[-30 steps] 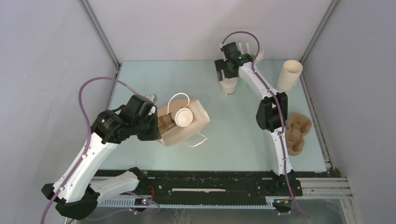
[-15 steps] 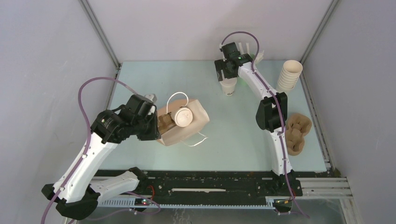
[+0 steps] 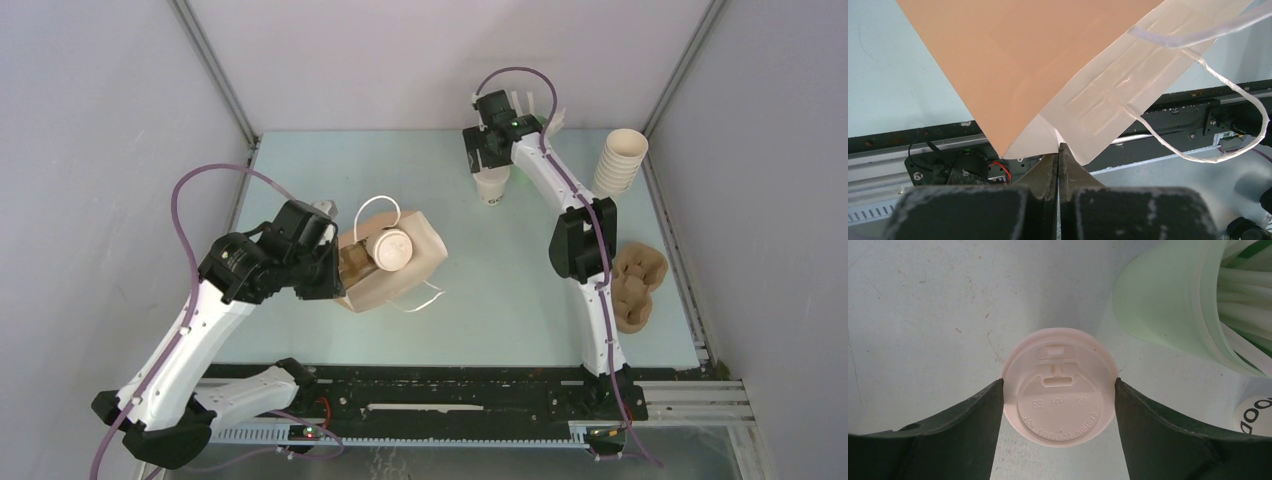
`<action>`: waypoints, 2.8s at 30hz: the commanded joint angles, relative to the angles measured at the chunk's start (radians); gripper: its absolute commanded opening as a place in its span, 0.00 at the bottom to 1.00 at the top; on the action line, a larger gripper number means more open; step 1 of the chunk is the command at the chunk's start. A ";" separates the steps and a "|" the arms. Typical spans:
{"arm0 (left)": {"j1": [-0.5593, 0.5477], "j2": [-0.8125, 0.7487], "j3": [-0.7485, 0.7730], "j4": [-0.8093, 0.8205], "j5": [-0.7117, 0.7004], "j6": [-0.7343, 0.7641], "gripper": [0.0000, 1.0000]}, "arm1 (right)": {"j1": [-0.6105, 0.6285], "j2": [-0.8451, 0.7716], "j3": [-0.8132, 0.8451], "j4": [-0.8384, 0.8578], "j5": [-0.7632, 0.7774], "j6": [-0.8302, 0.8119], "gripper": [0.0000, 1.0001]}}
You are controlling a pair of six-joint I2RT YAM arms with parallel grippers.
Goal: Pack the takeout coffee
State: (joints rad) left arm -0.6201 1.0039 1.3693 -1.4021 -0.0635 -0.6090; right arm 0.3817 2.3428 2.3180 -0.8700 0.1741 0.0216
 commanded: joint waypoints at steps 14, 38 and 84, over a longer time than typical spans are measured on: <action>0.010 -0.056 -0.043 0.032 0.029 -0.013 0.00 | 0.003 -0.613 -0.451 0.117 -0.231 -0.020 0.74; 0.010 -0.328 -0.194 -0.049 0.147 -0.017 0.00 | 0.911 -1.012 -0.446 0.019 -0.384 -0.472 0.63; 0.071 -0.168 -0.045 -0.085 0.167 0.035 0.00 | 0.860 -0.784 -0.804 0.386 -0.575 -1.109 0.53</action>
State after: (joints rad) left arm -0.5594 0.8310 1.2743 -1.4940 0.0906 -0.5907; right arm 1.2434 1.5398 1.5349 -0.5579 -0.3767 -1.0306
